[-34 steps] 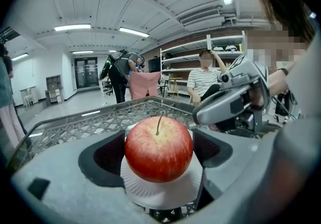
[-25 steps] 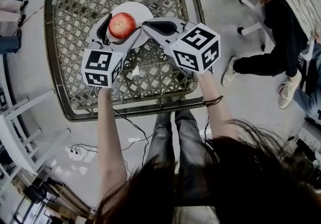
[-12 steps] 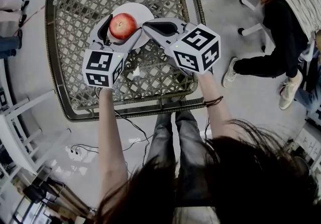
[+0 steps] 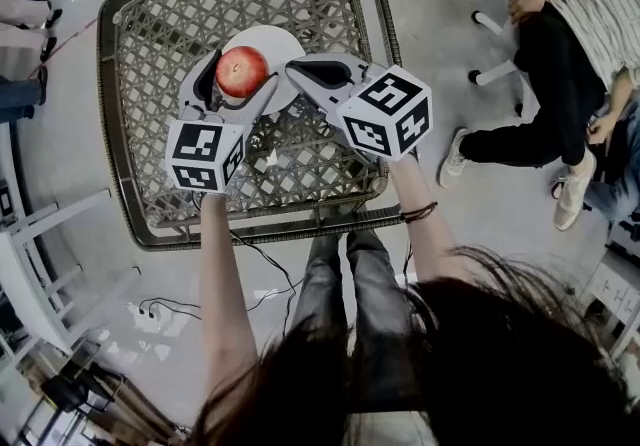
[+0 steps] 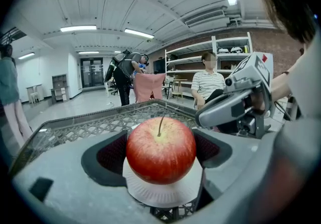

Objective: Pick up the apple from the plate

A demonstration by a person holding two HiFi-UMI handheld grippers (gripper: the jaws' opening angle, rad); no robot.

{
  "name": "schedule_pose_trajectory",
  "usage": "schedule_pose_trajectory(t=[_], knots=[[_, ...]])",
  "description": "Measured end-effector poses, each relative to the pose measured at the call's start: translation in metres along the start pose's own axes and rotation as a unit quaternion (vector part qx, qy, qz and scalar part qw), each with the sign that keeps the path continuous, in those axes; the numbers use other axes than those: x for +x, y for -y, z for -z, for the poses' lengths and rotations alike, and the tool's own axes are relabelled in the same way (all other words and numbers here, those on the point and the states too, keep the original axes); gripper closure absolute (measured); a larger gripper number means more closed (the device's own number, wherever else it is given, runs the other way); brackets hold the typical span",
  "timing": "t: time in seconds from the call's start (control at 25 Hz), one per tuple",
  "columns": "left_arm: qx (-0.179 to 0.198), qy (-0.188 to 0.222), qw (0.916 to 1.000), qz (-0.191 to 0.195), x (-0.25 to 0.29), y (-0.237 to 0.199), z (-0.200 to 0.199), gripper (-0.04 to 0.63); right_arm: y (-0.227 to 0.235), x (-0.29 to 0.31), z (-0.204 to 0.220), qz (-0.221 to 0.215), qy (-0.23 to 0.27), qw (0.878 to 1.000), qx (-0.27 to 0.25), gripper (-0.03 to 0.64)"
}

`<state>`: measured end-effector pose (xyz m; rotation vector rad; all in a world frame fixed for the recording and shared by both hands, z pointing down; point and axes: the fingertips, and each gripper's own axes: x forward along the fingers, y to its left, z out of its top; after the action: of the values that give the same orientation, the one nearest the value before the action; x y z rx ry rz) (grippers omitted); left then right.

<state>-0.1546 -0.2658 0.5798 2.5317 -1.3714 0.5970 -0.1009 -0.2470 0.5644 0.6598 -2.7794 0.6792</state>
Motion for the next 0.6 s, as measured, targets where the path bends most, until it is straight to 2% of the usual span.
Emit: schedule_pose_trajectory(t=[0.6], knots=[[-0.044, 0.014, 0.9985, -0.028, -0.036, 0.003, -0.032, 0.182, -0.02, -0.015, -0.037, 0.0, 0.006, 1.0, 0.0, 0.607]])
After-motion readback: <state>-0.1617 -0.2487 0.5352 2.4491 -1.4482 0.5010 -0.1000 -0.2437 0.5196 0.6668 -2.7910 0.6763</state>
